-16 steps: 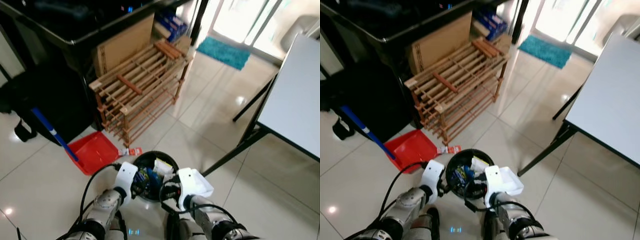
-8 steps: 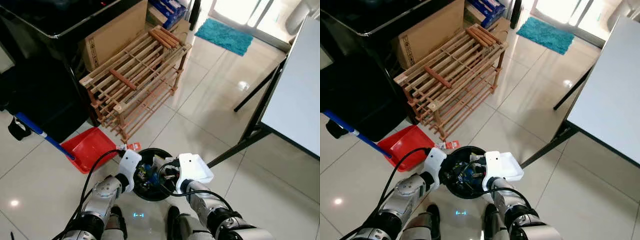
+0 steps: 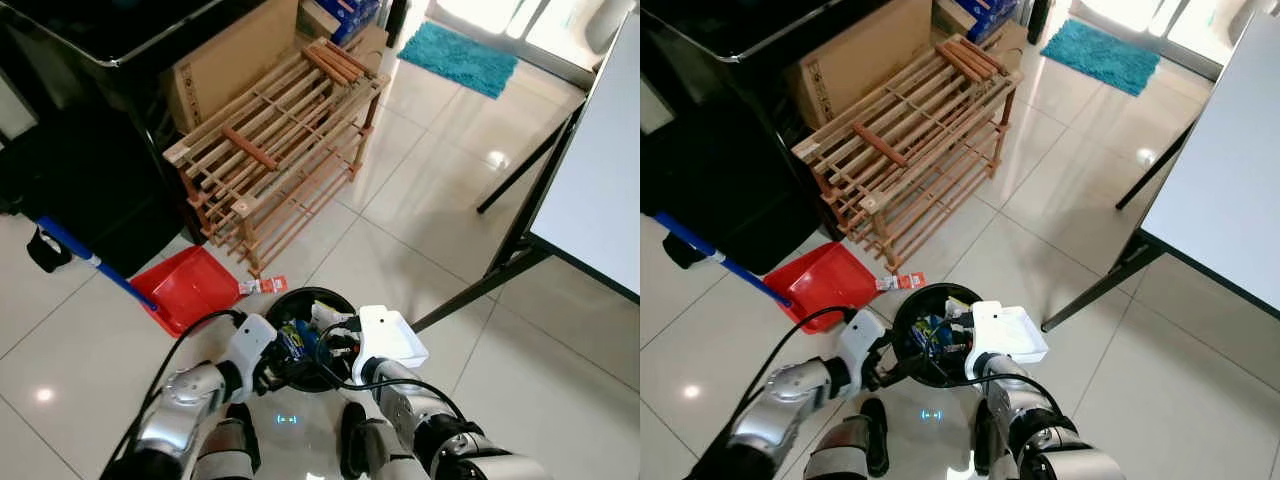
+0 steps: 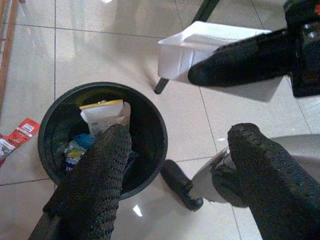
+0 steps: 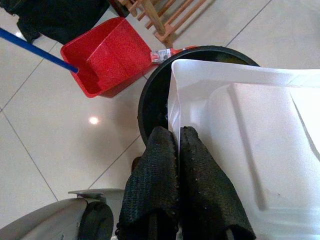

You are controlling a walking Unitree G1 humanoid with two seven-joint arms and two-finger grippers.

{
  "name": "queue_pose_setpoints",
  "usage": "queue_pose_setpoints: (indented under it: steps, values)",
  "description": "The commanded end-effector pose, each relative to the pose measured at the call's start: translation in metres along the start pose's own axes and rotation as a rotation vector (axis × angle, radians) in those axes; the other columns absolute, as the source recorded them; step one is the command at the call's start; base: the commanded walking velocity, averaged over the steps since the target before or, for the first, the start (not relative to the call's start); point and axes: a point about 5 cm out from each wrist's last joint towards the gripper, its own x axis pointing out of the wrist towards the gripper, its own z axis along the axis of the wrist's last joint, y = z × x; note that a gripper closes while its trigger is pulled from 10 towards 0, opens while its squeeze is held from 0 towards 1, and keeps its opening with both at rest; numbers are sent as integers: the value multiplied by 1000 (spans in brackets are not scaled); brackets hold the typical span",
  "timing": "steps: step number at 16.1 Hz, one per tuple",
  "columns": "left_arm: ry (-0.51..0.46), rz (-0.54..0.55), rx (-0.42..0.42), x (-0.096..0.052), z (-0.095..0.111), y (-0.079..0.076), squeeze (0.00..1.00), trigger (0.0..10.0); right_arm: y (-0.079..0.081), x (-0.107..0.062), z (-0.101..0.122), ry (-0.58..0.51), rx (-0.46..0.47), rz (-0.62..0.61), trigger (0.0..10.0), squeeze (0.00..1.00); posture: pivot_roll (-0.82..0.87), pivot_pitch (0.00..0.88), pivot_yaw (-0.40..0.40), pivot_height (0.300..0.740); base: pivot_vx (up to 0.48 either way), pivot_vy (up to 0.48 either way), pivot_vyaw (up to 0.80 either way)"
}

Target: Picking trash to rubbish bin

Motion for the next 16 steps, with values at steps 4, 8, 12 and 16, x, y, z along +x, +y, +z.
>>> queue_pose_setpoints:
  steps: [4,8,12,16]
  values:
    - [44,-36,0,-12,-4,-5,0,10000,32,8,3,-21,93,77,10000,0,78,328,-77,740,0,0,0]
    - [24,-50,13,-13,9,-9,0,10000,55,13,18,-69,129,158,10000,0,87,337,-77,740,0,0,0]
    - [10,-59,11,-10,16,-12,0,10000,57,13,19,-73,132,158,10000,0,85,335,-77,740,0,0,0]
    - [13,-60,-1,-10,16,-14,0,10000,60,14,26,-88,105,204,10000,0,86,335,-77,740,0,0,0]
